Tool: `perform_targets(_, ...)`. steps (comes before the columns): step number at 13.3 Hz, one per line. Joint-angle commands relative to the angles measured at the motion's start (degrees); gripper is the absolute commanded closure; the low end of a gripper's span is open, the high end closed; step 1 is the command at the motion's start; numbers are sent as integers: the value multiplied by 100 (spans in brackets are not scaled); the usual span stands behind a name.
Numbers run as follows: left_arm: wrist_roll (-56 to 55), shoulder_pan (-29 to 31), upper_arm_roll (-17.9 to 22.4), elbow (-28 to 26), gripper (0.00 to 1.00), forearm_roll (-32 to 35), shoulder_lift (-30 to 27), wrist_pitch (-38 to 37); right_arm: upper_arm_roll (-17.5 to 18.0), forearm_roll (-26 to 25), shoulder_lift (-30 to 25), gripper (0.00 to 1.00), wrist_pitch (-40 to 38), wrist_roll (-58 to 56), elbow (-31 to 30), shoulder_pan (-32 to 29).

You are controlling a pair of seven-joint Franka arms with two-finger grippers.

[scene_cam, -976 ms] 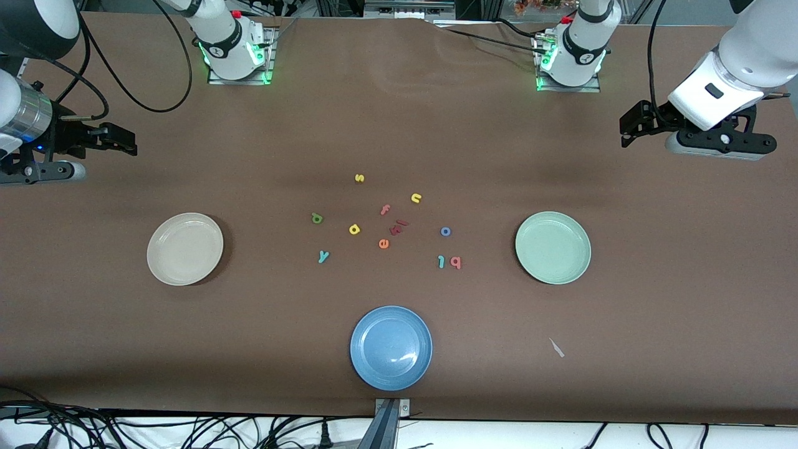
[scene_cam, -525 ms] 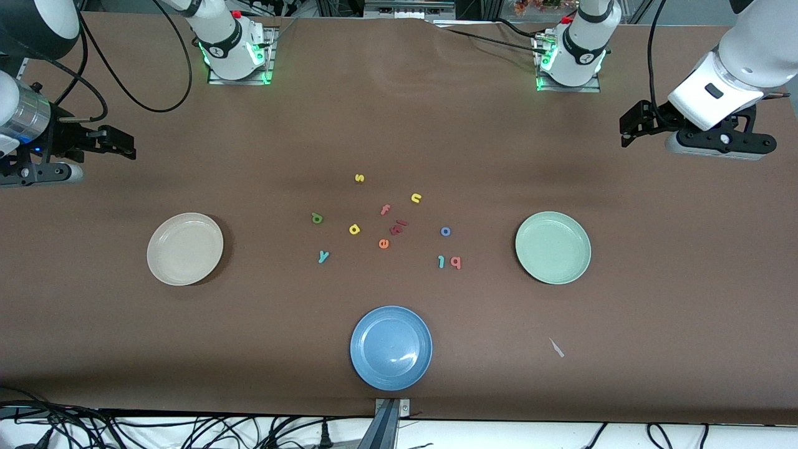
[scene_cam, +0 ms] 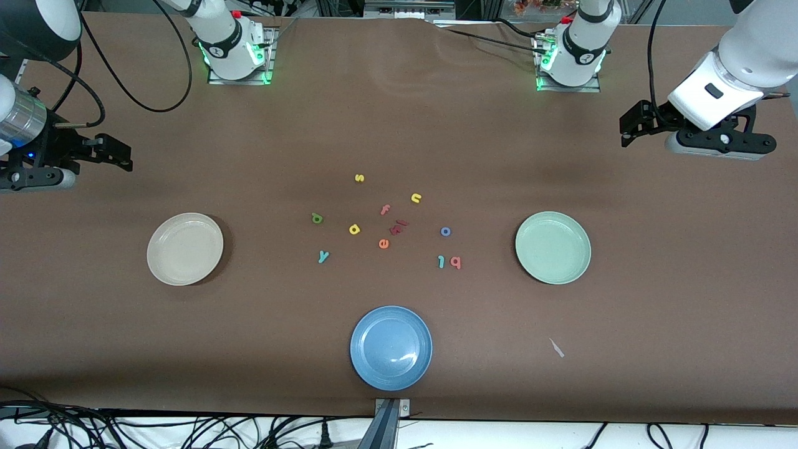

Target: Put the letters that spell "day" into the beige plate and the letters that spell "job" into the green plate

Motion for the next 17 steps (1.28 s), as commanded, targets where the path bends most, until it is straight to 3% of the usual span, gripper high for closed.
perform_targets(1,21,12,-3,72,0,-23,-16,-99,22,-56,-89,0,185,30,-85,8)
perform_targets(17,29,12,-3,72,0,-23,-16,-108,4,23,-63,0,27,4,126,17)
